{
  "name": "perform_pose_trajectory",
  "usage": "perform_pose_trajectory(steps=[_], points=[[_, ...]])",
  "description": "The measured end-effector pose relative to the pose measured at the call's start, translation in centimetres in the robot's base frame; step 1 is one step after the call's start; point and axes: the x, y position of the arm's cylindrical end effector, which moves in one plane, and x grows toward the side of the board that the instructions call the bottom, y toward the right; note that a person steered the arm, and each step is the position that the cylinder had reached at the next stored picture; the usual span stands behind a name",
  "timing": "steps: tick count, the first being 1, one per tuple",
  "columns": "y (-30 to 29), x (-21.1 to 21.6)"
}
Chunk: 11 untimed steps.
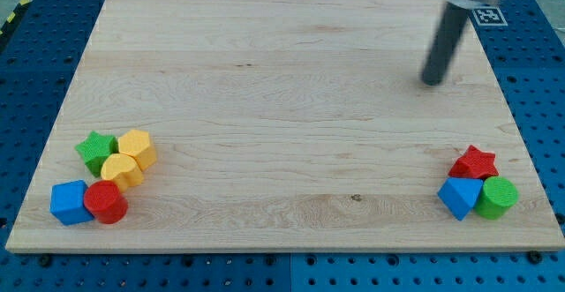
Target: Push the blue triangle towards the center
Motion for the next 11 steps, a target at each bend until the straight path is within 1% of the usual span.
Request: perform_pose_trajectory(steps=[1, 2, 3, 4, 5, 7, 8, 9, 11], points=[[3.4, 6.6], [5.0, 13.3], [5.1, 17.3], [4.2, 18.3], [1.9, 19.0], [-0.8, 18.9], [-0.8, 18.9], [-2.3, 17.5], [-10.1, 16.8]])
